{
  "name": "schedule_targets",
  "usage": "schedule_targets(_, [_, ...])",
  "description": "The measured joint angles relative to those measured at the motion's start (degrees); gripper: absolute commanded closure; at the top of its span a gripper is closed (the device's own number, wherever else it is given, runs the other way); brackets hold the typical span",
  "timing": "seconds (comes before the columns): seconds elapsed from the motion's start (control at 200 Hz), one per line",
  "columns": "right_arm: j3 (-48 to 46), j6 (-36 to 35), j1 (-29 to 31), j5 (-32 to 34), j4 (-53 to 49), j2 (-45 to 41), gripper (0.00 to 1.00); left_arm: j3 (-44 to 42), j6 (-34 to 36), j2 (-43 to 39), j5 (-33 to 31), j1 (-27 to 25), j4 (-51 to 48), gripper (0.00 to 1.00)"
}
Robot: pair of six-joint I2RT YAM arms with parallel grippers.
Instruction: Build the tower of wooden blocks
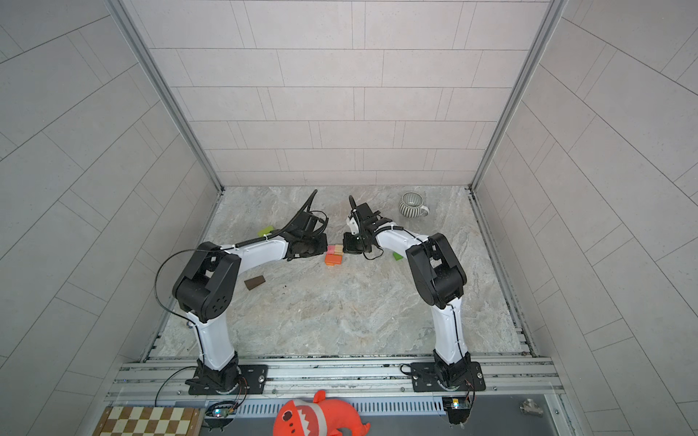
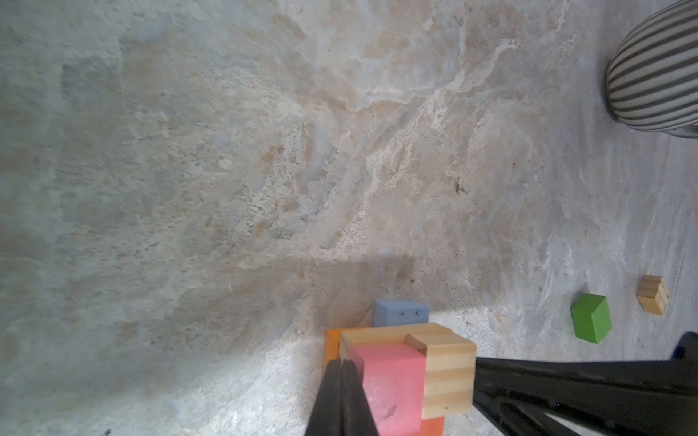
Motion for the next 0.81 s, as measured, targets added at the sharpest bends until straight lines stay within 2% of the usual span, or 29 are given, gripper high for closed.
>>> schedule_targets(0.36, [0.0,0.0,0.0,0.1,0.0,0.0,0.98,0.0,-0.5,0.0,0.1,0.0,0.1,1.00])
schedule_targets(0.525, [0.0,0.1,-0.2,0.4,-0.1,0.0,0.82,-0.2,-1.0,0.0,0.0,0.0,0.5,1.00])
schedule_targets(0.645, [0.0,0.0,-0.4,1.2,-0.2,-0.1,0.77,-0.8,-1.1,-0.2,-0.3,0.1,0.6,0.88])
schedule_targets(0.806, [-1.3,0.0,-0.9,2.0,-0.2,-2.4,0.75,-1.6,-1.2,-1.6,-1.6,0.1,-0.1,0.71])
